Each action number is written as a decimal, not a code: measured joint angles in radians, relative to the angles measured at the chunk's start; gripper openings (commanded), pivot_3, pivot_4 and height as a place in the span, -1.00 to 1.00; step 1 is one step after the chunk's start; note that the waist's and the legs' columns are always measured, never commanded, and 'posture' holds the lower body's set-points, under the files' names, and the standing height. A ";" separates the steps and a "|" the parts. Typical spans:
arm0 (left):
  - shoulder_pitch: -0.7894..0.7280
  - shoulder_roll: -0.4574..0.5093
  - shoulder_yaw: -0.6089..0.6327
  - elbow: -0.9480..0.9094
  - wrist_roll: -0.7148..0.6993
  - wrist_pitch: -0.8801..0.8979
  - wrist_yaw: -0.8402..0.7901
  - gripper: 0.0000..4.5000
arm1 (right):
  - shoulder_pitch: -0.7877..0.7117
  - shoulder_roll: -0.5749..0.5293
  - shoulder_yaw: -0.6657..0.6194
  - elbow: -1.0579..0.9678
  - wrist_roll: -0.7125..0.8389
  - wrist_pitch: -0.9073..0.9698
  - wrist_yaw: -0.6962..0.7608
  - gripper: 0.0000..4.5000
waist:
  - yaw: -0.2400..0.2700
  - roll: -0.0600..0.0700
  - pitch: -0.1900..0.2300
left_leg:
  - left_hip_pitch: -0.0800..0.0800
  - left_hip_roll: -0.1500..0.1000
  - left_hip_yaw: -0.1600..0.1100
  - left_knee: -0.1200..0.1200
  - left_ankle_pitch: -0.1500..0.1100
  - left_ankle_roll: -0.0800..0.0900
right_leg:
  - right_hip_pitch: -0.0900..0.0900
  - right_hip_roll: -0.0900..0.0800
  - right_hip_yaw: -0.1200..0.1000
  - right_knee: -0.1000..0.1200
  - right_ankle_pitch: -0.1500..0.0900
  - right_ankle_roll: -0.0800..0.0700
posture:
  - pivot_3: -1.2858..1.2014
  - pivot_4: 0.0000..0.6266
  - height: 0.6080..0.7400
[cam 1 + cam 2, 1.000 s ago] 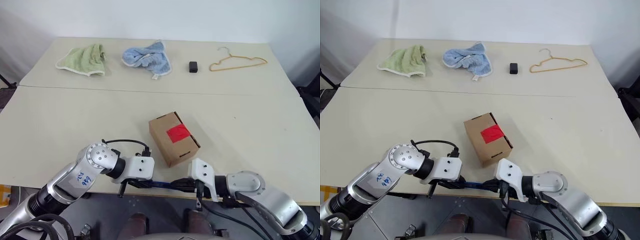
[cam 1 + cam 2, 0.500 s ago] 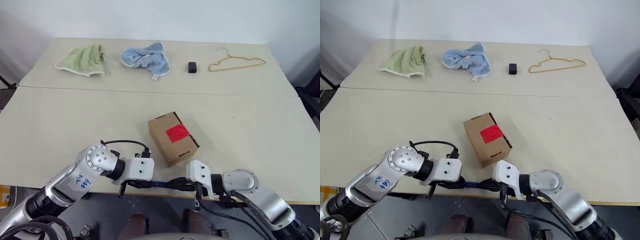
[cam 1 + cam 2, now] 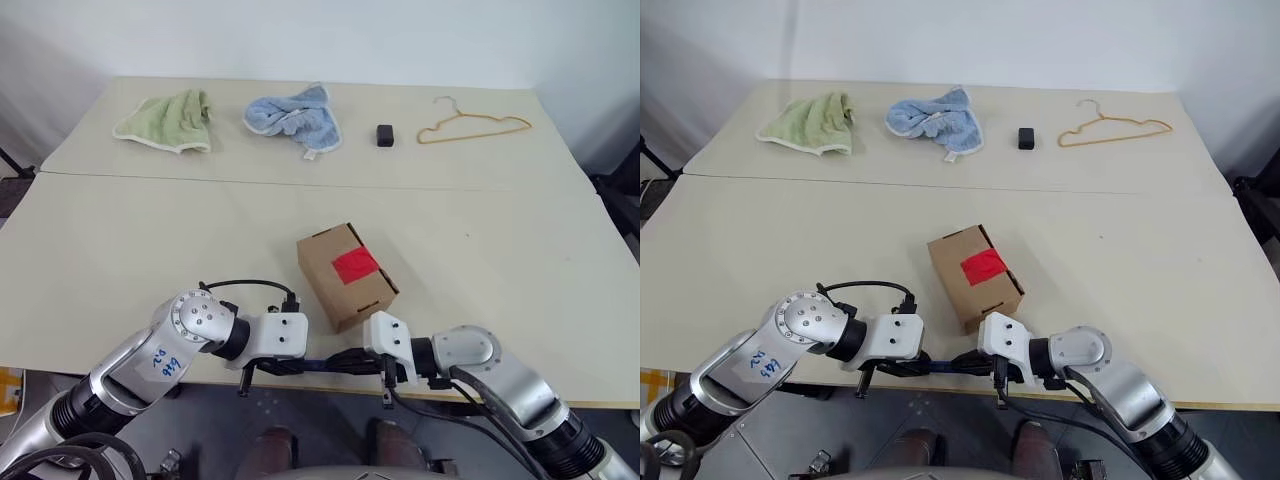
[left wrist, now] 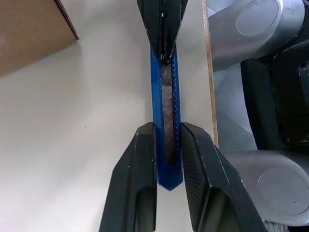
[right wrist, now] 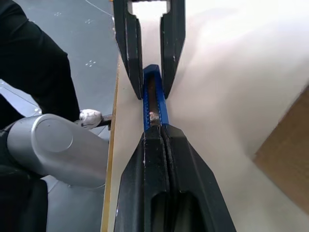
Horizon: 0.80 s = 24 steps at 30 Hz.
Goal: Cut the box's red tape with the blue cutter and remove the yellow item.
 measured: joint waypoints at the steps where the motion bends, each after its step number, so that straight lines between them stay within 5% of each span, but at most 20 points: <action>1: 0.001 0.000 0.000 -0.002 0.000 0.001 0.001 -0.80 | -0.002 -0.018 -0.013 -0.021 0.001 0.027 0.000 -0.99 | 0.000 0.000 0.000 | 0.000 0.000 0.000 0.000 0.000 0.000 | 0.000 0.000 0.000 0.000 0.000 0.000 | 0.03 -0.52 1.00; 8: 0.001 0.000 0.001 -0.009 -0.001 0.016 0.007 -0.80 | -0.012 -0.096 -0.049 -0.119 0.011 0.169 -0.002 -0.99 | 0.000 0.000 0.000 | -0.001 0.000 0.000 0.000 0.000 0.000 | 0.000 0.000 0.000 0.000 0.000 0.000 | 0.03 -0.52 1.00; 24: -0.020 -0.012 -0.013 -0.003 -0.001 0.033 0.013 -0.80 | -0.018 -0.036 -0.003 -0.136 -0.003 0.199 -0.018 -0.99 | 0.000 0.000 0.000 | -0.001 0.000 0.000 0.000 0.000 0.000 | 0.000 0.000 0.000 0.000 0.000 0.000 | 0.03 -0.52 1.00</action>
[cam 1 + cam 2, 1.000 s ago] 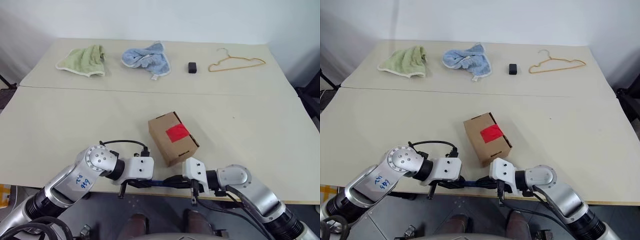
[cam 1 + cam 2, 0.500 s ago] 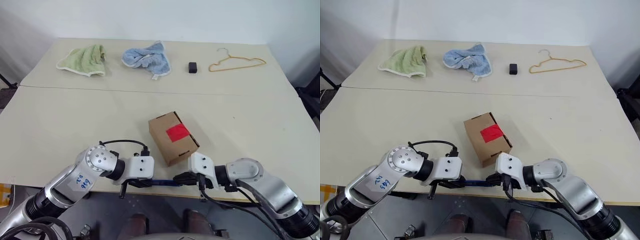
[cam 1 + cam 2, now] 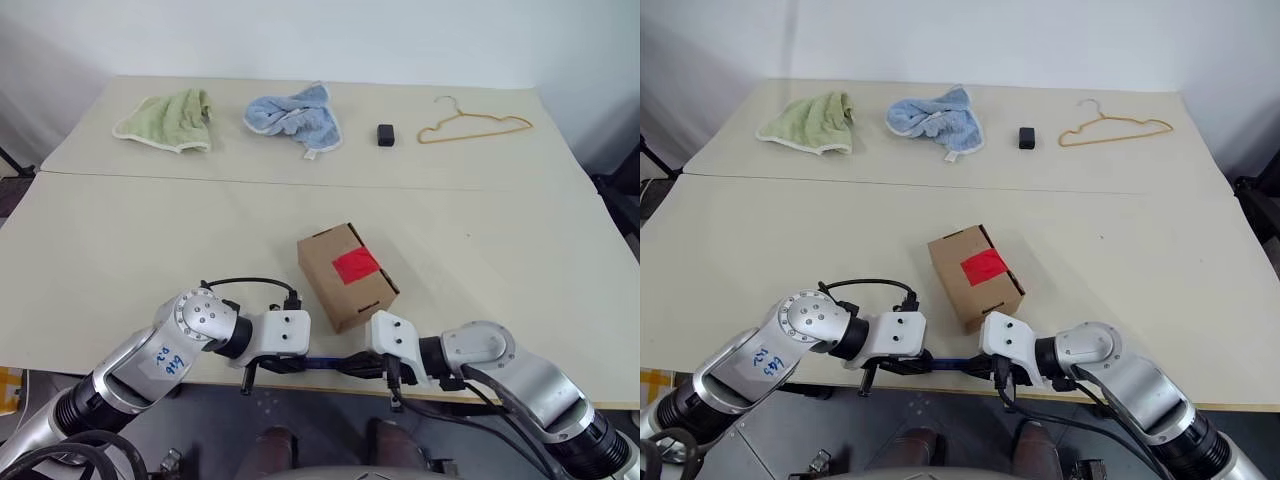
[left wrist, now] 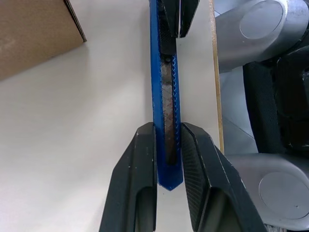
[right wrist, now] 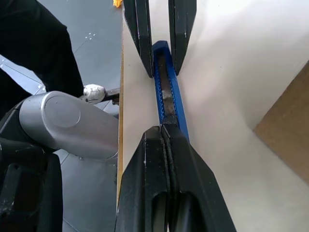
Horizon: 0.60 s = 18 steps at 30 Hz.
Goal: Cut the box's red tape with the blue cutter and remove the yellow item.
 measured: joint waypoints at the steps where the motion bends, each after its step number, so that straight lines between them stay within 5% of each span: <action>1: -0.002 0.000 -0.002 0.000 0.000 0.000 0.001 -0.80 | 0.001 0.004 0.001 0.000 -0.001 -0.002 -0.001 -0.99 | 0.000 0.000 0.000 | 0.000 0.000 0.000 0.000 0.000 0.000 | 0.000 0.000 0.000 0.000 0.000 0.000 | 0.03 -0.52 1.00; 18: -0.005 0.004 -0.005 -0.004 -0.005 0.013 0.001 -0.80 | 0.131 -0.117 -0.133 0.022 0.034 -0.079 0.061 -0.99 | -0.001 0.000 0.000 | 0.000 0.000 0.000 0.000 0.000 0.000 | 0.000 0.000 0.000 0.000 0.000 0.000 | 0.03 -0.52 1.00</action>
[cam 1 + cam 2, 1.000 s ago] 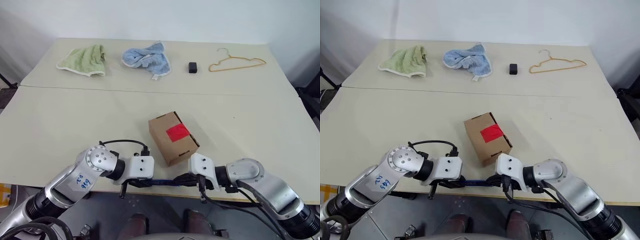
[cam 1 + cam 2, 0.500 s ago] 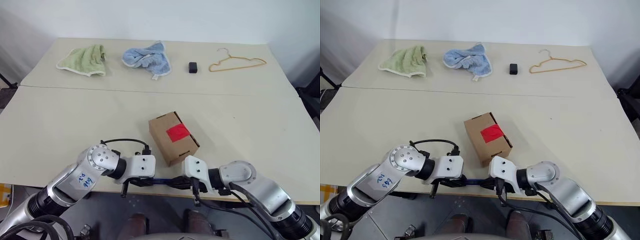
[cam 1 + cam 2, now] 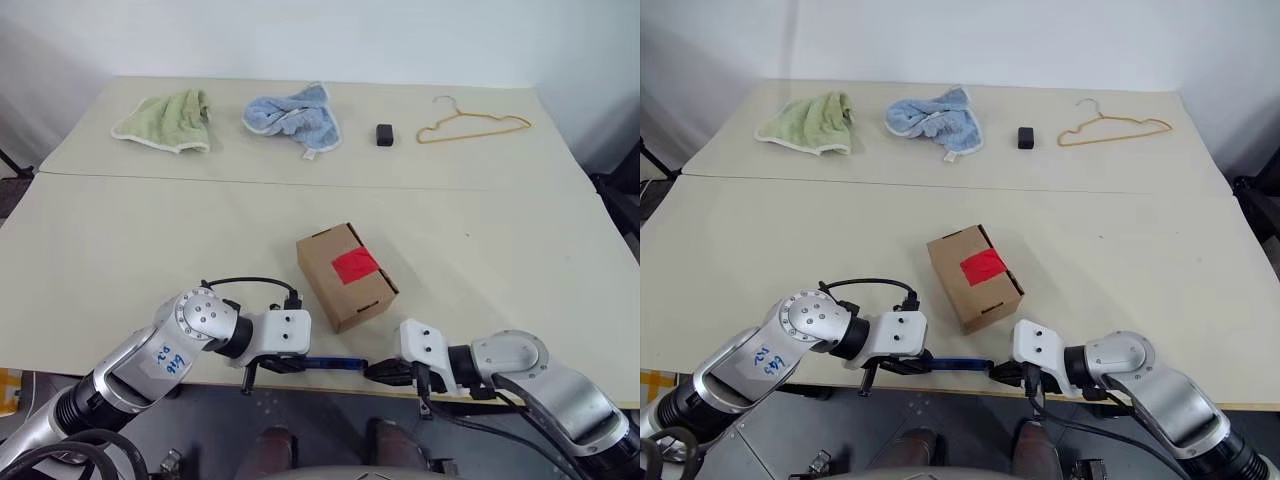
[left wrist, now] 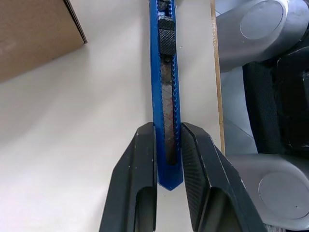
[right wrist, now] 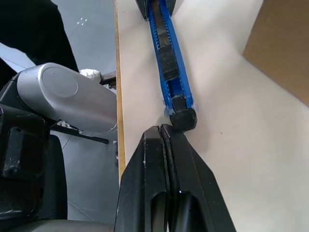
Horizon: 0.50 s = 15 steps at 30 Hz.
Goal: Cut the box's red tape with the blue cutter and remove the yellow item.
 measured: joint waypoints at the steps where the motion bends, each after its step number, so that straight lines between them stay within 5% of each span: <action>1: 0.000 0.000 0.000 -0.002 0.000 0.002 0.000 -0.80 | -0.004 0.006 -0.012 -0.002 0.026 0.017 0.002 -0.99 | 0.000 0.000 0.000 | 0.000 0.000 0.000 0.000 0.000 0.000 | 0.000 0.000 0.000 0.000 0.000 0.000 | 0.03 -0.52 1.00; 7: 0.000 0.003 -0.001 -0.007 0.000 0.008 -0.001 -0.80 | -0.055 0.010 -0.073 -0.064 0.163 0.109 0.022 -0.99 | 0.000 0.000 0.000 | 0.000 0.000 0.000 0.000 0.000 0.000 | 0.000 0.000 0.000 0.000 0.000 0.000 | 0.03 -0.52 1.00; 15: -0.013 0.003 -0.014 -0.008 0.000 0.011 0.001 -0.80 | -0.097 0.031 0.001 -0.037 0.089 0.108 -0.020 -0.99 | 0.001 0.000 0.000 | 0.000 0.000 0.000 0.000 0.000 0.000 | 0.000 0.000 0.000 0.000 0.000 0.000 | 0.03 -0.52 1.00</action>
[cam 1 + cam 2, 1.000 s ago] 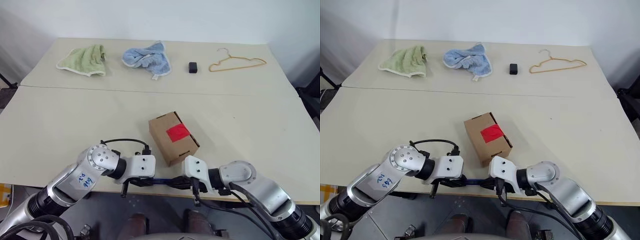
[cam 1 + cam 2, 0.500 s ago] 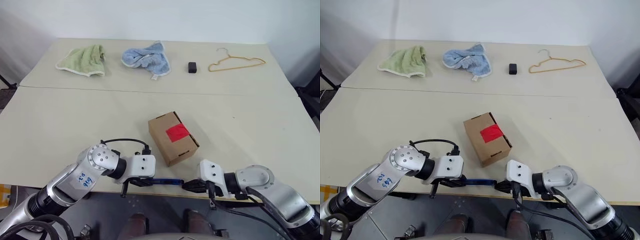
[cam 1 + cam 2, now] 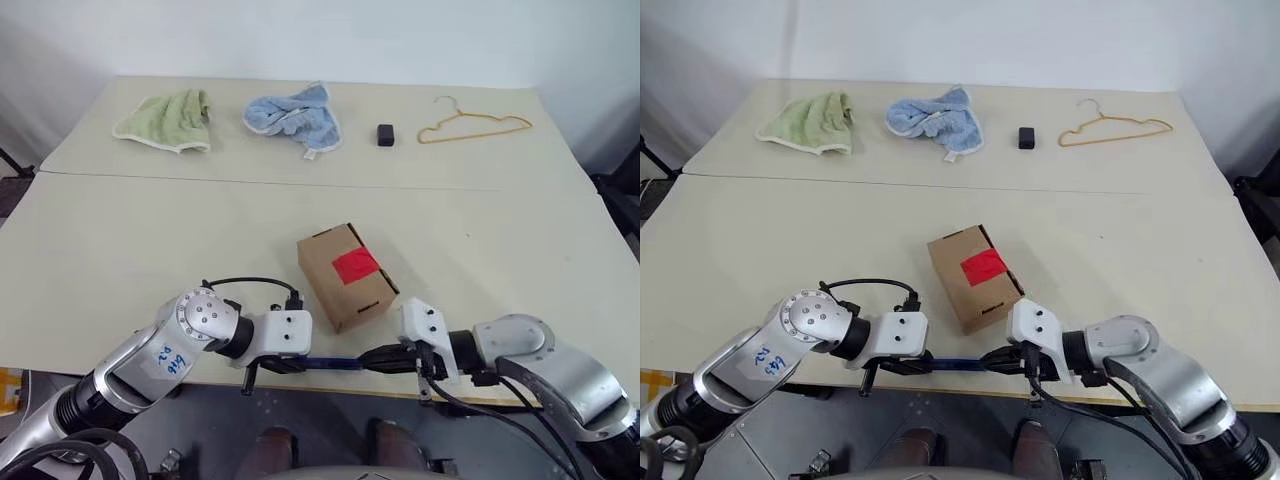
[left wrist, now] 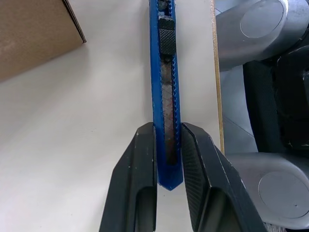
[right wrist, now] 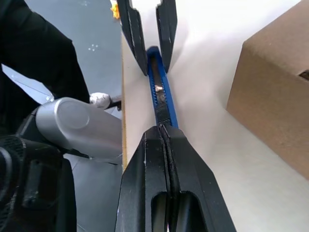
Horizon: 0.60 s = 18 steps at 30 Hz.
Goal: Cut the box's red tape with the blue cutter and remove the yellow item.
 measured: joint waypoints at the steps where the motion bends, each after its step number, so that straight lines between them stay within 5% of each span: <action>1: -0.001 0.000 -0.001 0.000 0.000 0.001 0.000 -0.80 | -0.004 0.009 0.015 0.007 -0.013 -0.002 -0.004 -0.99 | 0.000 0.000 0.000 | 0.000 0.000 0.000 0.000 0.000 0.000 | 0.000 0.000 0.000 0.000 0.000 0.000 | 0.03 -0.52 1.00; 18: -0.006 0.000 -0.005 -0.015 -0.003 0.037 0.008 -0.80 | -0.019 0.070 0.119 0.053 -0.101 -0.051 -0.013 -0.99 | -0.001 0.000 0.000 | 0.000 0.000 0.000 0.000 0.000 0.000 | 0.000 0.000 0.000 0.000 0.000 0.000 | 0.03 -0.52 1.00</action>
